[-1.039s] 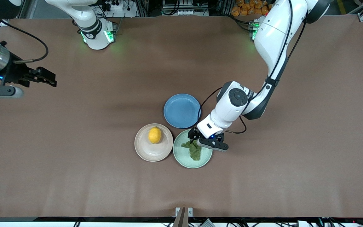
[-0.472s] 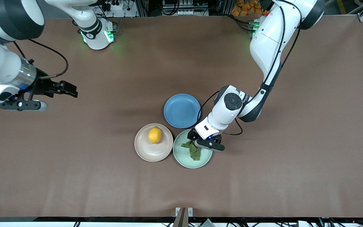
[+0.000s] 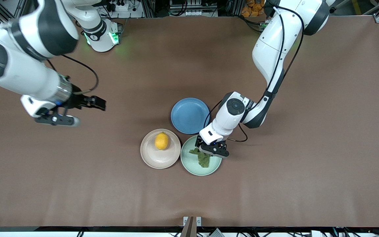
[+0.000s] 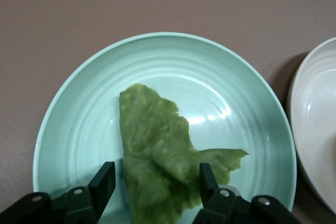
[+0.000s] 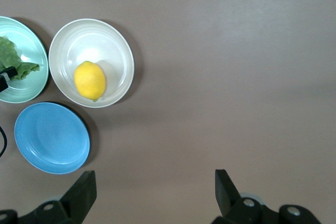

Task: Pick lemon and lettuce from plates
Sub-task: 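Grasp the lettuce with the left gripper while the right gripper reaches the lemon, then lift the lettuce off the plate while the right gripper grasps the lemon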

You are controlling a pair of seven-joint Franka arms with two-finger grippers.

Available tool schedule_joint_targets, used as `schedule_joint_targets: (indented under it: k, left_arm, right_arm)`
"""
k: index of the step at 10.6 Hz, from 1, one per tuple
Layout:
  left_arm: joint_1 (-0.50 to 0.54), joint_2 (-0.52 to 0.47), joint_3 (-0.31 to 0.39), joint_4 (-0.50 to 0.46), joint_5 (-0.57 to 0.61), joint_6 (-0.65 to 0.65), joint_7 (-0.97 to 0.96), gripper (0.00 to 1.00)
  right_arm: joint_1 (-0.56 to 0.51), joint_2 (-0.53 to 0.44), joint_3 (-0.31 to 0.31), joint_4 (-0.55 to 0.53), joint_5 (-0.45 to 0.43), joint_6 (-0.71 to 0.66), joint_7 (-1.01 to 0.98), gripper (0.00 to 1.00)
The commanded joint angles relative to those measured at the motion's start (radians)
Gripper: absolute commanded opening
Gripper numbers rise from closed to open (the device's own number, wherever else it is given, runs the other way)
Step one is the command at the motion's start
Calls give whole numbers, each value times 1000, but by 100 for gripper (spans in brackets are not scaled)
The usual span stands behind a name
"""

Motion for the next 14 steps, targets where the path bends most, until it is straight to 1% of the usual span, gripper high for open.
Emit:
schedule_joint_targets:
  k: [1,2,3,4,6,8,9,10,11,12,13,14]
  left_arm:
    - [-15,15,19,27,23,9,-13,36]
    - [-25,15,19,27,23,7,-13,15]
    - [-22,9,19,27,18,7,-16,4]
    - [-25,-2,21,25,16,6,-34,0]
    - [-20,-34,28,13,26,-26,-60,0]
    - [-3,-150,33,13,26,-182,-60,0]
    - [33,-224,33,13,24,-279,-57,0]
    - [90,-285,28,13,26,-386,-42,0]
    - [166,-334,21,13,16,-487,23,0]
    - [226,-368,16,13,13,-569,101,0]
    - [286,-381,16,14,13,-623,172,0]
    - [326,-379,17,11,13,-652,212,0]
  right_arm:
    - [39,79,18,5,5,81,79,100]
    - [45,107,45,5,5,122,129,100]
    - [57,133,62,5,5,167,190,100]
    - [89,159,62,5,3,205,234,100]
    - [146,211,62,7,-7,285,315,100]
    - [193,263,49,7,-17,348,323,100]
    - [215,285,40,5,-41,373,324,100]
    - [244,306,24,7,-85,399,325,100]
    - [266,331,12,10,-118,429,325,100]
    - [290,354,0,13,-126,468,325,100]
    - [313,377,-19,12,-129,517,325,100]
    - [319,395,-20,12,-133,547,325,100]
